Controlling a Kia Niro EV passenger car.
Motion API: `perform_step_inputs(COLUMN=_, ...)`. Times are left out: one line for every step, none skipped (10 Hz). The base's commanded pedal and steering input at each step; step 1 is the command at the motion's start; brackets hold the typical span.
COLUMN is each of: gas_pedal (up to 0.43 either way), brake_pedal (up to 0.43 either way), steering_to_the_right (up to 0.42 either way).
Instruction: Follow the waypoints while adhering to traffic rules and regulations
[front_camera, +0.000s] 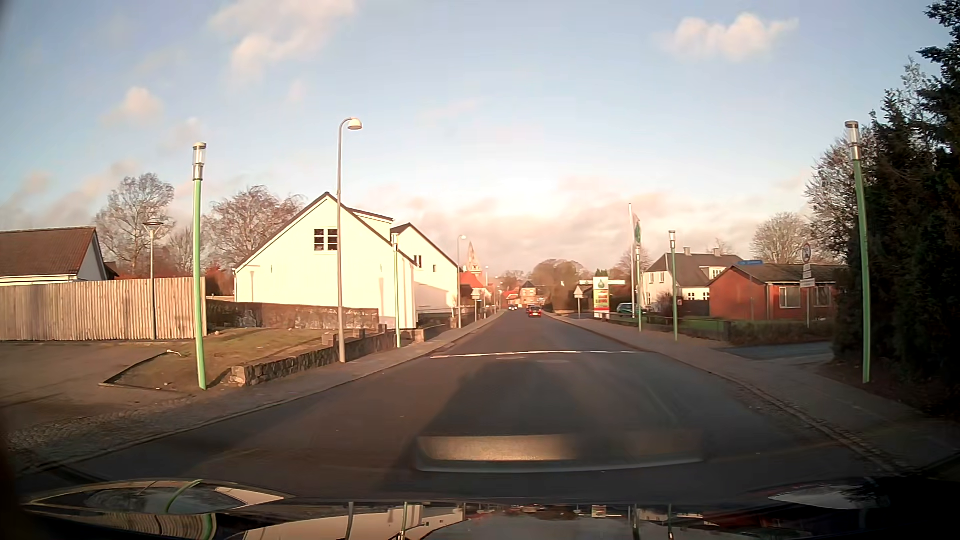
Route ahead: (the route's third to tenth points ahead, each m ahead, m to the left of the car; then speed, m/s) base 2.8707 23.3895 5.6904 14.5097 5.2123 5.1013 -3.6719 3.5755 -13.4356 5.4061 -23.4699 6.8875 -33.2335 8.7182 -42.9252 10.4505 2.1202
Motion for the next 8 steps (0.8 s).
perform_step_inputs(gas_pedal=0.209, brake_pedal=0.000, steering_to_the_right=-0.699)
perform_step_inputs(gas_pedal=0.209, brake_pedal=0.000, steering_to_the_right=-0.722)
perform_step_inputs(gas_pedal=0.209, brake_pedal=0.000, steering_to_the_right=-0.740)
perform_step_inputs(gas_pedal=0.209, brake_pedal=0.000, steering_to_the_right=-0.748)
perform_step_inputs(gas_pedal=0.209, brake_pedal=0.000, steering_to_the_right=-0.754)
perform_step_inputs(gas_pedal=0.189, brake_pedal=0.000, steering_to_the_right=-0.758)
perform_step_inputs(gas_pedal=0.157, brake_pedal=0.000, steering_to_the_right=-0.758)
perform_step_inputs(gas_pedal=0.150, brake_pedal=0.000, steering_to_the_right=-0.758)
